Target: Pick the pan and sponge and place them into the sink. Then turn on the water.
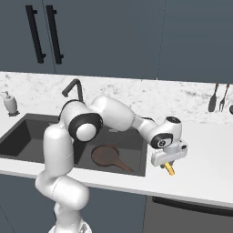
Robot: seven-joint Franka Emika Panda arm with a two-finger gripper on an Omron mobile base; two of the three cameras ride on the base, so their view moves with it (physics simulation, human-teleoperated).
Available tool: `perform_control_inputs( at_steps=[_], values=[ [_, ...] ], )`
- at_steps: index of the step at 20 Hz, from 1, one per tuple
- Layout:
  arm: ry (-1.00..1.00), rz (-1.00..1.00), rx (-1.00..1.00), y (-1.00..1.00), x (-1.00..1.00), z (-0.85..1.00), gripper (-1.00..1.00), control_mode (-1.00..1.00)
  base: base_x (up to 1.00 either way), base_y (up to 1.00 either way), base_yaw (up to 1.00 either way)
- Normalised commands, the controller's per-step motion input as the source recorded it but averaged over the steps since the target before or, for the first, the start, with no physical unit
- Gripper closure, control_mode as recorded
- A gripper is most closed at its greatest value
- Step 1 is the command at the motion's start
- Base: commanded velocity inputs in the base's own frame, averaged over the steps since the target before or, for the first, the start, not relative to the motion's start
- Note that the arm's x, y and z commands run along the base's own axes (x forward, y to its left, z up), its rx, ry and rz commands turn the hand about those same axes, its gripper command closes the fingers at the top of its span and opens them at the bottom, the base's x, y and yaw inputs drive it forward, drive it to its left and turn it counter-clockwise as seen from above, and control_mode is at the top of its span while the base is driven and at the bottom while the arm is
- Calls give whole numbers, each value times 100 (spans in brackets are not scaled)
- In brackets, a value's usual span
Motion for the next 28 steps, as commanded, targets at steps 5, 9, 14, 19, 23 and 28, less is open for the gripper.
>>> perform_control_inputs(
  at_steps=[5,9,14,19,23,28],
  values=[
    [-7,6,19,46,-5,9,100,-100,0,0,0],
    [-7,16,18,96,0,13,100,-100,0,0,0],
    [0,15,1,100,1,21,100,-100,0,0,0],
    [3,13,-1,100,20,1,100,-100,0,0,0],
    [4,9,-1,100,34,-3,100,-100,0,0,0],
    [1,6,0,97,48,-8,100,-100,0,0,0]
  ],
)
